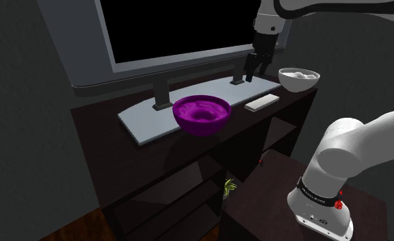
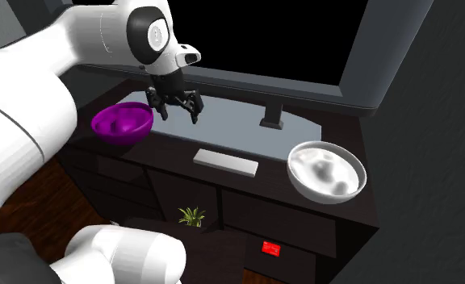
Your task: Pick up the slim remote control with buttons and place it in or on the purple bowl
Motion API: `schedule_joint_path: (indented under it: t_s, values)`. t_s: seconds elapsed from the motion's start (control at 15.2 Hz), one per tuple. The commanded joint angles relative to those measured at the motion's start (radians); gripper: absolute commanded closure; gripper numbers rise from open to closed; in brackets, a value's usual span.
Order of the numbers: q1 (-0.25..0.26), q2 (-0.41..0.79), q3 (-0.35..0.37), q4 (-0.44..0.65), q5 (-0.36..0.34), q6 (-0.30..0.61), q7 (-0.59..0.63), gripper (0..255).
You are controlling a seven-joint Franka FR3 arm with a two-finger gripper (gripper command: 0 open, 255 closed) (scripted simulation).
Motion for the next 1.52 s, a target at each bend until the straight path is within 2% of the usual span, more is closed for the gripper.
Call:
schedule_joint_path:
  t_s: [0.0,0.46,0.92,1.45]
  values:
    - [0.000,0.000,0.000,0.000,0.000,0.000,0.000,0]
    - [0.148,-0.096,-0.268,-0.162,-0.170,0.057,-0.676,0]
    - [0.314,-0.034,-0.570,-0.170,-0.360,0.142,-1.343,0]
    - [0.307,-0.023,-0.612,-0.258,-0.393,0.243,-1.335,0]
